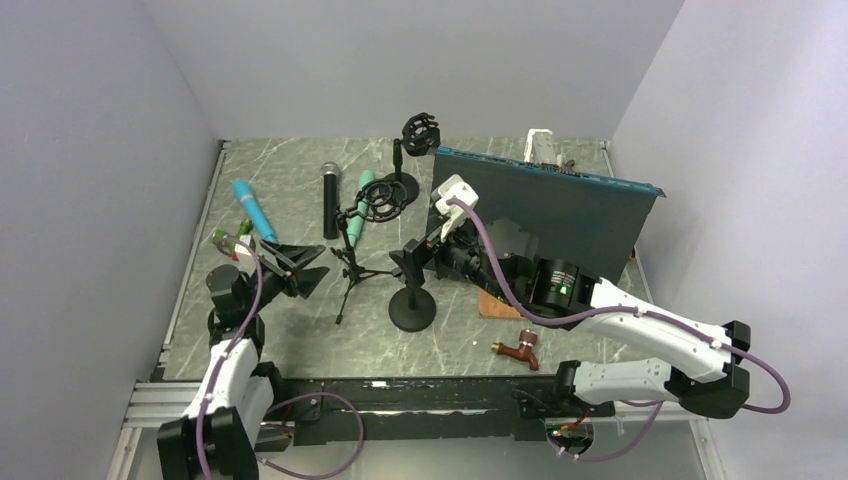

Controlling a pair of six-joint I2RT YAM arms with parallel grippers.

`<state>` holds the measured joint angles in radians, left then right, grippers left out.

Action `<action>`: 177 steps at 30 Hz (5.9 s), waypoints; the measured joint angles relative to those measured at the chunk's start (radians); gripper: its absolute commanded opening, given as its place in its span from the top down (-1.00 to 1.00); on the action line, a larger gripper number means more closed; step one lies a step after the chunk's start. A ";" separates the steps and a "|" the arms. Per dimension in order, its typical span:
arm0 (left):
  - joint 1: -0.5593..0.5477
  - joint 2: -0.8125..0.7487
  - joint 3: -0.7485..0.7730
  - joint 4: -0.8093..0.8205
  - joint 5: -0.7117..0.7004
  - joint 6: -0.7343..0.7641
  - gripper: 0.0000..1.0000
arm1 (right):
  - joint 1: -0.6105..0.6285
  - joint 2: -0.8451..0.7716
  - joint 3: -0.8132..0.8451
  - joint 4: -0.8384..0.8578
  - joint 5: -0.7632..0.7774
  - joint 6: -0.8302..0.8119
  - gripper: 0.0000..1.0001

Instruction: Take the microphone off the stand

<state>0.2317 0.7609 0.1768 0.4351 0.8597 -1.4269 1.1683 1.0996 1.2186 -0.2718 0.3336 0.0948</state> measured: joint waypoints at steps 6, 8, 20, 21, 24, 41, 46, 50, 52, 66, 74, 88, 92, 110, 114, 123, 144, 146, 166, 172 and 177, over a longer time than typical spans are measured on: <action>-0.007 0.129 -0.010 0.135 0.003 -0.114 -0.51 | -0.006 -0.001 0.000 -0.006 -0.006 0.002 -1.00; -0.027 0.174 -0.010 0.200 0.008 -0.138 -0.42 | -0.008 -0.001 0.000 -0.006 -0.007 0.003 -1.00; -0.062 0.289 -0.009 0.316 0.026 -0.018 -0.33 | -0.014 -0.008 0.000 -0.019 -0.013 0.007 -1.00; -0.063 0.299 -0.009 0.331 0.030 -0.005 -0.33 | -0.015 -0.009 0.000 -0.019 -0.013 0.007 -1.00; -0.069 0.306 -0.008 0.351 0.048 0.060 -0.37 | -0.016 -0.016 0.000 -0.019 -0.013 0.011 -1.00; -0.120 0.464 -0.020 0.665 0.068 0.458 -0.23 | -0.022 -0.019 0.000 -0.020 -0.037 0.014 -1.00; -0.133 0.653 -0.022 0.911 0.087 0.335 -0.22 | -0.023 -0.019 0.000 -0.027 -0.050 0.014 -1.00; -0.146 0.648 -0.027 1.004 0.098 0.309 -0.11 | -0.023 -0.019 0.001 -0.034 -0.051 0.014 -1.00; -0.146 0.648 -0.032 1.016 0.101 0.304 -0.05 | -0.024 -0.019 0.002 -0.034 -0.051 0.014 -1.00; -0.146 0.725 -0.037 1.055 0.091 0.231 0.77 | -0.025 -0.019 0.005 -0.034 -0.053 0.014 -1.00; -0.146 0.759 -0.037 1.085 0.071 0.114 1.00 | -0.025 -0.021 0.005 -0.034 -0.053 0.019 -1.00; -0.145 0.625 -0.077 0.855 -0.020 -0.248 1.00 | -0.025 -0.022 0.005 -0.034 -0.052 0.019 -1.00; -0.145 0.371 -0.030 0.382 -0.066 -0.258 1.00 | -0.026 -0.024 0.005 -0.034 -0.052 0.020 -1.00; -0.139 0.222 0.161 -0.254 -0.138 -0.272 1.00 | -0.026 -0.077 -0.011 -0.034 -0.047 0.040 -1.00; -0.137 0.195 0.113 -0.214 -0.132 -0.297 1.00 | -0.026 -0.079 -0.015 -0.034 -0.047 0.045 -1.00; -0.130 0.156 0.098 -0.254 -0.145 -0.201 -0.12 | -0.026 -0.068 -0.015 -0.034 -0.047 0.046 -1.00; -0.084 0.011 0.159 -0.322 -0.092 0.435 -0.37 | -0.028 -0.039 -0.015 -0.034 -0.051 0.045 -1.00; -0.084 0.011 0.167 -0.334 -0.066 0.491 -0.30 | -0.028 -0.035 -0.015 -0.033 -0.055 0.046 -1.00; -0.191 0.135 0.232 -0.350 0.003 0.765 0.05 | -0.029 0.007 -0.013 -0.032 -0.081 0.055 -1.00; -0.194 0.141 0.252 -0.350 -0.021 0.788 -0.13 | -0.029 0.007 -0.013 -0.032 -0.081 0.056 -1.00; -0.194 0.174 0.265 -0.357 -0.045 0.791 -0.14 | -0.029 0.007 -0.013 -0.032 -0.081 0.056 -1.00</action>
<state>0.0376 0.9344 0.4416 0.0784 0.8143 -0.6357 1.1393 1.1065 1.2057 -0.3038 0.2523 0.1505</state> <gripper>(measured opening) 0.568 0.997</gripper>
